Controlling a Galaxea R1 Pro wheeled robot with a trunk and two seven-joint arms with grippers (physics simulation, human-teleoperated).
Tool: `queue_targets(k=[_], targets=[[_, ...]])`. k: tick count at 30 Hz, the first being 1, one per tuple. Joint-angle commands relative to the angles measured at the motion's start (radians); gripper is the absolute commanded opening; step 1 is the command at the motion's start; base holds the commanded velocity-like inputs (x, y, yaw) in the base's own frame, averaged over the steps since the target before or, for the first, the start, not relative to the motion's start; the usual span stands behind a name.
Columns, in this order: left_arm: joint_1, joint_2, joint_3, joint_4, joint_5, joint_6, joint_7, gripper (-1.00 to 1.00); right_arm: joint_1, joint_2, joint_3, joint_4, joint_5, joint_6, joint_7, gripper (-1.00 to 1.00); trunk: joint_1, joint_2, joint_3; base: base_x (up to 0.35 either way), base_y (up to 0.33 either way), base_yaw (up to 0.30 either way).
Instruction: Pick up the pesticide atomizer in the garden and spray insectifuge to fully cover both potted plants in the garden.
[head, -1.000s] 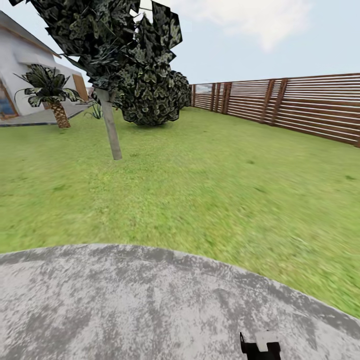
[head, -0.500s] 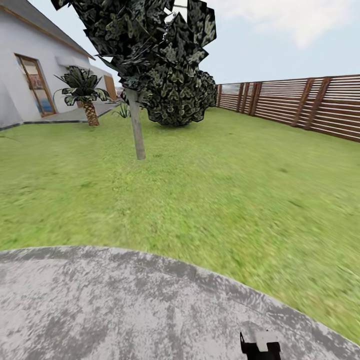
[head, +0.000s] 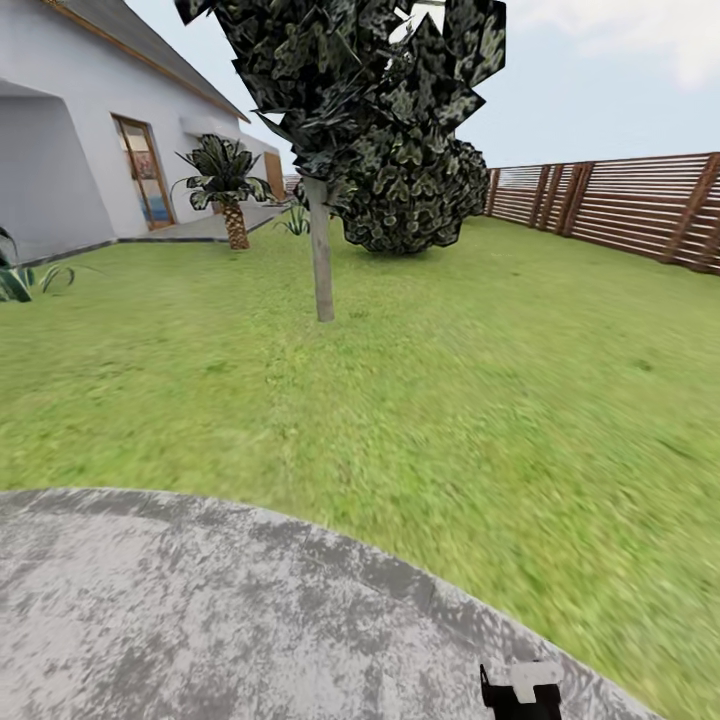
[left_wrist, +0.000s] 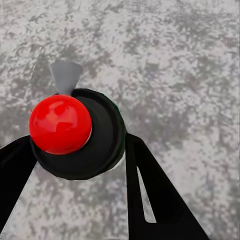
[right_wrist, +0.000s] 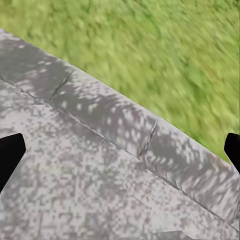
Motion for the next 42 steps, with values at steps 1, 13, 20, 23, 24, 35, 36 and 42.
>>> queue_targets(k=[1, 13, 20, 23, 24, 35, 36, 42], targets=[[-0.001, 0.0, 0.009, 0.001, -0.001, -0.003, -0.009, -1.0, 0.0, 0.0, -0.008, 0.001, 0.011, -0.003, -0.004, 1.0, 0.0, 0.0, -0.001, 0.329, 0.0, 0.277], [-0.001, 0.0, 0.009, 0.002, -0.001, -0.002, -0.009, -1.0, 0.0, 0.0, -0.008, 0.001, 0.011, -0.003, -0.004, 1.0, 0.0, 0.0, -0.001, 0.272, 0.0, 0.278], [-0.001, -0.001, 0.007, 0.002, -0.002, -0.002, -0.009, -1.0, 0.0, 0.0, -0.008, 0.001, 0.011, -0.003, -0.004, 1.0, 0.0, 0.0, -0.001, 0.055, 0.0, 0.279], [-0.001, -0.002, 0.007, 0.002, -0.002, -0.002, -0.009, -1.0, 0.0, 0.0, -0.008, 0.001, 0.011, -0.003, -0.004, 1.0, 0.0, 0.0, -0.001, 0.002, 0.0, 0.279], [-0.001, -0.002, 0.008, 0.002, -0.002, -0.002, -0.009, -1.0, 0.0, 0.0, -0.008, 0.001, 0.011, -0.003, -0.004, 1.0, 0.0, 0.0, -0.001, 0.049, 0.0, 0.278], [-0.001, -0.001, 0.009, 0.002, 0.0, -0.002, -0.007, -1.0, 0.0, 0.0, -0.008, 0.001, 0.011, -0.003, -0.004, 1.0, 0.0, 0.0, -0.001, 0.285, 0.022, 0.278], [-0.001, 0.0, 0.009, 0.002, 0.0, -0.002, -0.007, -1.0, 0.0, 0.0, -0.008, 0.001, 0.011, -0.003, -0.004, 1.0, 0.0, 0.0, -0.001, 0.299, 0.159, 0.278], [-0.001, 0.0, 0.009, 0.002, 0.0, -0.002, -0.007, -1.0, 0.0, 0.0, -0.008, 0.001, 0.011, -0.003, -0.004, 1.0, 0.0, 0.0, -0.001, 0.289, 0.191, 0.278]])
